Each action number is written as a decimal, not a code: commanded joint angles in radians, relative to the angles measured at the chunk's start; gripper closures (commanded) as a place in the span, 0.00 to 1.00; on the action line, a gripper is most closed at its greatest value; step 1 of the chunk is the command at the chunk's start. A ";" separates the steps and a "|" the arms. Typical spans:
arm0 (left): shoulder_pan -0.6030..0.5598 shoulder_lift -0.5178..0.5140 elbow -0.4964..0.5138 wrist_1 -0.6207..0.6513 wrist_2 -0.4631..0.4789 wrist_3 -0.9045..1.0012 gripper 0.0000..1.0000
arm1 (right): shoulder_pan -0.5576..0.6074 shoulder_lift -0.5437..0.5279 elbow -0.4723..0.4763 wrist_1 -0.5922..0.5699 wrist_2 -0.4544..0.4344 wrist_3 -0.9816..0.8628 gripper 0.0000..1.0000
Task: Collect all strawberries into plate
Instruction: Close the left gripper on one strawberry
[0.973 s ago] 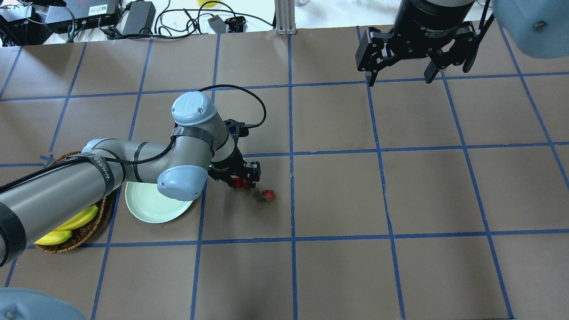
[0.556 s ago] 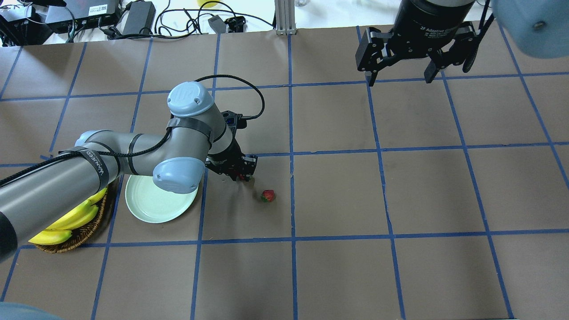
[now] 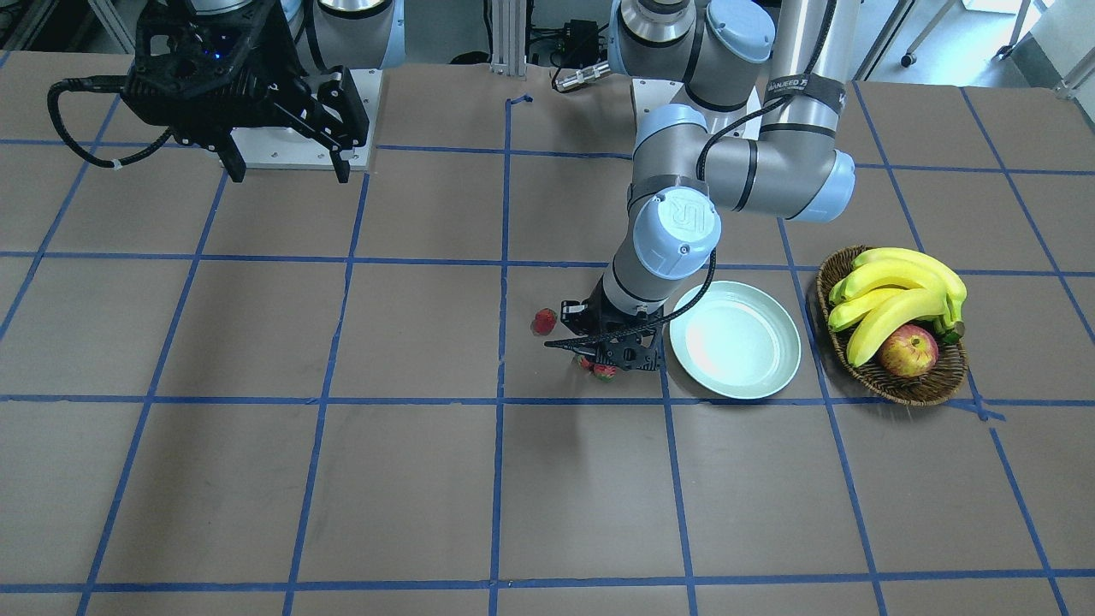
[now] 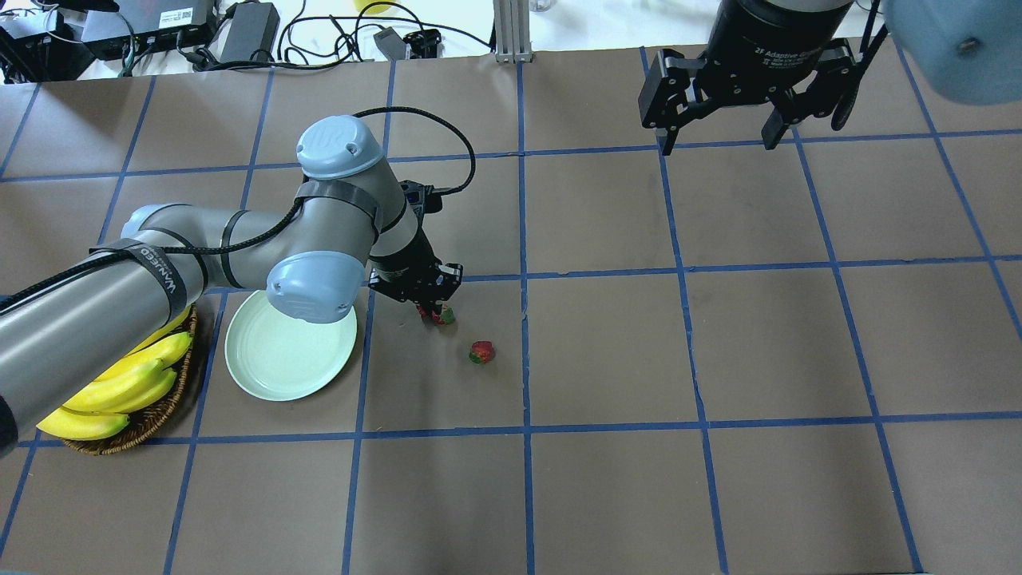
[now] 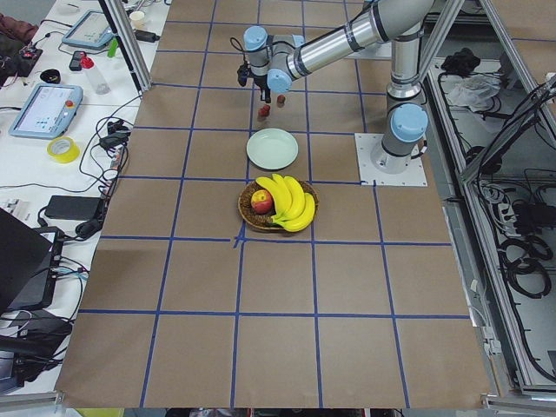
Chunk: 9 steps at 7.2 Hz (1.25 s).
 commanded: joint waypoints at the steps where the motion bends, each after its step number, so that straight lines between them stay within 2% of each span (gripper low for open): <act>1: 0.000 -0.017 0.000 0.001 0.001 0.011 0.15 | 0.000 0.000 0.000 0.000 0.000 0.000 0.00; 2: 0.000 -0.037 0.000 0.010 0.002 0.019 0.08 | 0.000 0.000 0.000 0.000 0.000 0.000 0.00; 7: 0.000 -0.095 0.000 0.082 0.013 0.271 0.03 | 0.000 0.000 0.000 0.000 0.000 0.000 0.00; 9: 0.000 -0.097 -0.018 0.082 0.015 0.302 0.00 | 0.000 0.000 0.000 0.000 0.000 0.000 0.00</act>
